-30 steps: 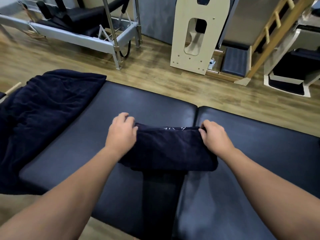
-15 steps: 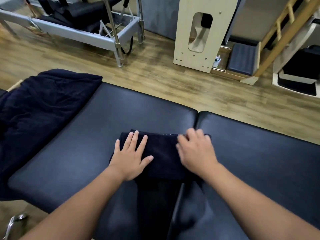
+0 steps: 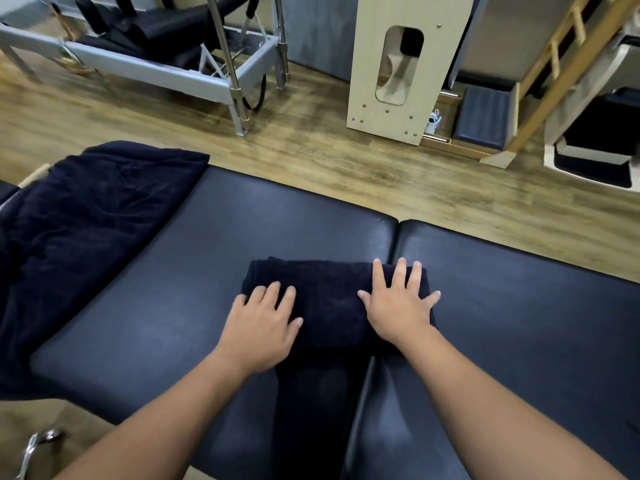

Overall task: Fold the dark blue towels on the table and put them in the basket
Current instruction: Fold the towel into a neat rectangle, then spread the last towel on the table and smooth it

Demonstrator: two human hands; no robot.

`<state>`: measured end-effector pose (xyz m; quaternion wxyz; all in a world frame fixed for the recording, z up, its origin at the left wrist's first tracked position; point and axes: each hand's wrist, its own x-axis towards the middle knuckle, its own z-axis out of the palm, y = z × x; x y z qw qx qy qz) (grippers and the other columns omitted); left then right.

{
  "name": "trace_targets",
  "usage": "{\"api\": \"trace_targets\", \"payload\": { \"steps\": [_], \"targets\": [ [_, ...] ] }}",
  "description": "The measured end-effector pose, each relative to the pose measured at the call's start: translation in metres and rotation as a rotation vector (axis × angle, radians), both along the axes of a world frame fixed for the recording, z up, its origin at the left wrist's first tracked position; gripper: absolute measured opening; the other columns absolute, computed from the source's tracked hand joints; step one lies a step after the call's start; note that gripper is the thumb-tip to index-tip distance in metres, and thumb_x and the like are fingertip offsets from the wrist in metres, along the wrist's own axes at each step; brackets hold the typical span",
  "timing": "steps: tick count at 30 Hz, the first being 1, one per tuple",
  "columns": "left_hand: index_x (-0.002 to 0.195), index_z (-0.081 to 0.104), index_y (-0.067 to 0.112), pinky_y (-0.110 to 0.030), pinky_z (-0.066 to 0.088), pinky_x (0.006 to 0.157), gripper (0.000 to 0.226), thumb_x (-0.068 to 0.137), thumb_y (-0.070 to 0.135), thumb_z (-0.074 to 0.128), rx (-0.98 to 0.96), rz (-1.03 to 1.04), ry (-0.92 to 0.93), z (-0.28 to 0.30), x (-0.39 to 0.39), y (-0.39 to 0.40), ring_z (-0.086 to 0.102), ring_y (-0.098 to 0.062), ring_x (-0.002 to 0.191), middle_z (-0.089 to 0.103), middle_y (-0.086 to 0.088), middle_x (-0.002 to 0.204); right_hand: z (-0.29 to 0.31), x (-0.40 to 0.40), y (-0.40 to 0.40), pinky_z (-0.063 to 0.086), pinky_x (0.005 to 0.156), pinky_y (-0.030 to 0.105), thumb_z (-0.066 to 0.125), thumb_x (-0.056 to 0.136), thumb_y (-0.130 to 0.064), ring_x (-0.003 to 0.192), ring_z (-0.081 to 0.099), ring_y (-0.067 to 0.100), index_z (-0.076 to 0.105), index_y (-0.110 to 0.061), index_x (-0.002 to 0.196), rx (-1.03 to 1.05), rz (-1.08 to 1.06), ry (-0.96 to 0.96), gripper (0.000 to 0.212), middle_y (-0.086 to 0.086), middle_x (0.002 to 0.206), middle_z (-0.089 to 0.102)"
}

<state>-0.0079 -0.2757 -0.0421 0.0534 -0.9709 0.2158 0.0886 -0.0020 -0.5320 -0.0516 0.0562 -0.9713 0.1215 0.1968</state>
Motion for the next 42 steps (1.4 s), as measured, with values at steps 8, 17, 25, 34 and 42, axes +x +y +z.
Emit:
{"api": "trace_targets", "payload": {
  "steps": [8,17,25,34,42],
  "targets": [
    [0.159,0.008,0.039,-0.059,0.035,0.112,0.074,0.094,0.063,0.035,-0.245,0.491,0.41,0.007,0.013,-0.007,0.008,-0.045,0.151,-0.02,0.004,0.167,0.019,-0.046,0.009,0.04,0.099,0.061,0.052,0.095,-0.051,0.132,0.024,0.041,0.051,-0.033,0.132,-0.077,-0.129,-0.202,0.042,0.008,0.149,0.029],
    [0.154,0.039,0.034,-0.039,0.041,0.11,0.085,0.08,0.058,0.075,-0.521,0.459,0.488,0.011,0.032,0.008,0.049,-0.024,0.137,0.054,0.003,0.148,0.028,-0.076,0.007,0.044,0.097,0.047,0.046,0.094,-0.056,0.132,0.033,0.046,0.023,-0.04,0.156,0.222,-0.371,-0.042,0.067,-0.004,0.164,0.003],
    [0.153,0.041,0.034,-0.036,0.042,0.109,0.085,0.079,0.054,0.078,-0.504,0.207,0.553,0.016,0.007,-0.055,0.049,-0.023,0.136,0.057,0.005,0.144,0.036,-0.148,-0.026,0.042,0.099,0.048,0.042,0.094,-0.052,0.136,0.023,0.044,0.02,-0.041,0.156,0.172,-0.646,0.01,0.067,-0.004,0.165,0.004],
    [0.152,0.043,0.026,-0.034,0.045,0.109,0.086,0.077,0.041,0.082,-0.505,-0.057,0.694,0.021,-0.076,-0.192,0.054,-0.02,0.131,0.059,0.004,0.142,0.04,-0.264,-0.092,0.042,0.099,0.053,0.038,0.091,-0.063,0.132,0.024,0.047,0.029,-0.039,0.149,0.02,-0.984,0.067,0.063,0.003,0.163,0.013],
    [0.152,0.042,0.016,-0.024,0.048,0.099,0.08,0.083,0.025,0.082,-0.53,-0.134,0.864,0.013,-0.177,-0.323,0.059,-0.012,0.116,0.06,0.004,0.136,0.032,-0.344,-0.191,0.032,0.11,0.056,0.04,0.091,-0.071,0.14,0.004,0.064,0.013,-0.032,0.158,0.074,-1.06,0.031,0.082,0.023,0.164,-0.003]
  ]
}}
